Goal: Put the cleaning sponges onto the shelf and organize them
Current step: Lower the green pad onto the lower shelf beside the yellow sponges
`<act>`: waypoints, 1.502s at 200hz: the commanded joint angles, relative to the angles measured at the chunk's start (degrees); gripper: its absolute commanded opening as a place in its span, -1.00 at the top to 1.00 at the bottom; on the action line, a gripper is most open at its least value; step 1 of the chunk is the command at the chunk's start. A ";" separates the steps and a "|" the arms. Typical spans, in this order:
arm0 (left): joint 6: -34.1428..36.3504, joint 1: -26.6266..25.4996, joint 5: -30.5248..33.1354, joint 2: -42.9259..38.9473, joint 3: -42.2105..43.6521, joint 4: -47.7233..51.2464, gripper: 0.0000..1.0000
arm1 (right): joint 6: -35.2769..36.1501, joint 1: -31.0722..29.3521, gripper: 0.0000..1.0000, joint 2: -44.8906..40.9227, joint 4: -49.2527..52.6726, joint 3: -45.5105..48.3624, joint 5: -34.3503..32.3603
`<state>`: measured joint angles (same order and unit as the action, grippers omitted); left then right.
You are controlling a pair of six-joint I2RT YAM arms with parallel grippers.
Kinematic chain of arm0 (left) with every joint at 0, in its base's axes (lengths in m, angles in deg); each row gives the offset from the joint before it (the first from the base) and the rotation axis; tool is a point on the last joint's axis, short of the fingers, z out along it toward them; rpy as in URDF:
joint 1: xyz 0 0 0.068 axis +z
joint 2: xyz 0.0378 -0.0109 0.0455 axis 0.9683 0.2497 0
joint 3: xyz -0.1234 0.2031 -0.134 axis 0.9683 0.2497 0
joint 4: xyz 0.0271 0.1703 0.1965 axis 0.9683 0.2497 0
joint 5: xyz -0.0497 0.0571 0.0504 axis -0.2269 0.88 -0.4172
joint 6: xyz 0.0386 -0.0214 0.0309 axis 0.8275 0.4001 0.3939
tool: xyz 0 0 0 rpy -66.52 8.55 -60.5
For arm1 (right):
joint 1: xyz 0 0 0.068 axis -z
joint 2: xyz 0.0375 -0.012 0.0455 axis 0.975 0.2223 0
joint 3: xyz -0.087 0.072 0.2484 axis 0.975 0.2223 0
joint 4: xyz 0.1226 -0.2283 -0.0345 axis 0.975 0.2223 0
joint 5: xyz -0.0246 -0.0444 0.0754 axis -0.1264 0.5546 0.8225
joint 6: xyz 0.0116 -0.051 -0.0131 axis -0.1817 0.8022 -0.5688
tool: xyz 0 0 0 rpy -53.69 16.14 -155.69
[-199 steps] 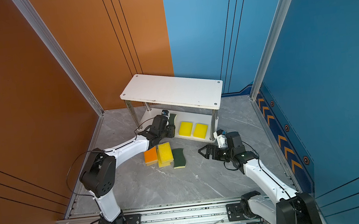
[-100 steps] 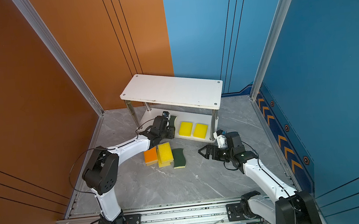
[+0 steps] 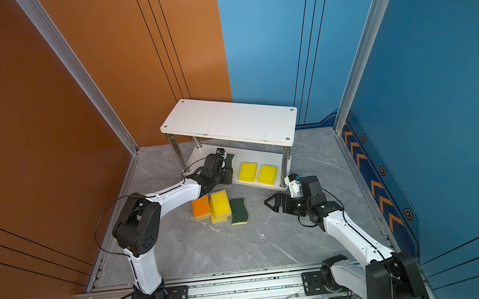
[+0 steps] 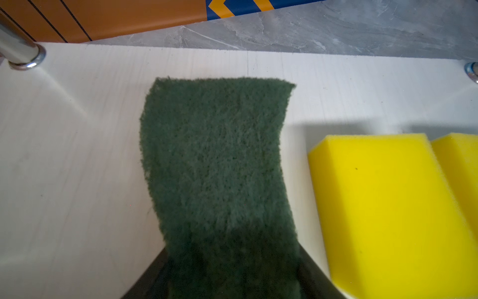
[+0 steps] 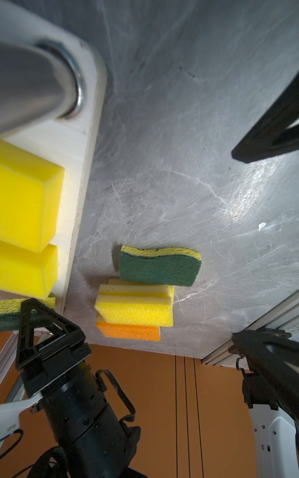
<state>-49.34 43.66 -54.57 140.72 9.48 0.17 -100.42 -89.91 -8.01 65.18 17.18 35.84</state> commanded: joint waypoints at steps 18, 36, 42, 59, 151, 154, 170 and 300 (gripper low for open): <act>0.56 0.59 -1.15 0.74 -1.81 -0.27 -0.25 | -0.88 0.27 -1.00 0.64 -1.51 0.53 -0.37; 0.47 0.59 -1.17 0.78 -1.73 -0.30 -0.27 | -0.85 0.26 -1.00 0.63 -1.59 0.57 -0.35; 0.47 0.59 -1.12 0.80 -1.73 -0.32 -0.28 | -0.82 0.23 -1.00 0.63 -1.58 0.59 -0.35; 0.51 0.59 -1.24 0.88 -1.84 -0.24 -0.30 | -0.79 0.27 -1.00 0.65 -1.58 0.60 -0.35; 1.08 0.68 -0.60 0.63 -1.97 0.04 -0.46 | -0.85 0.27 -1.00 0.16 -1.40 0.72 -0.35; 1.06 0.69 -0.60 0.64 -1.91 0.04 -0.47 | -0.89 0.27 -1.00 0.10 -1.36 0.76 -0.35; 0.90 0.68 -0.68 0.44 -1.82 0.06 -0.51 | -0.87 0.20 -1.00 0.10 -1.41 0.73 -0.35; 0.49 0.59 -0.71 -0.75 -1.11 0.14 -0.62 | -1.15 0.27 -1.00 0.49 -1.86 0.70 -0.26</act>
<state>-49.17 43.66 -54.55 140.85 8.97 0.19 -100.83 -89.91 -7.70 64.52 17.29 35.84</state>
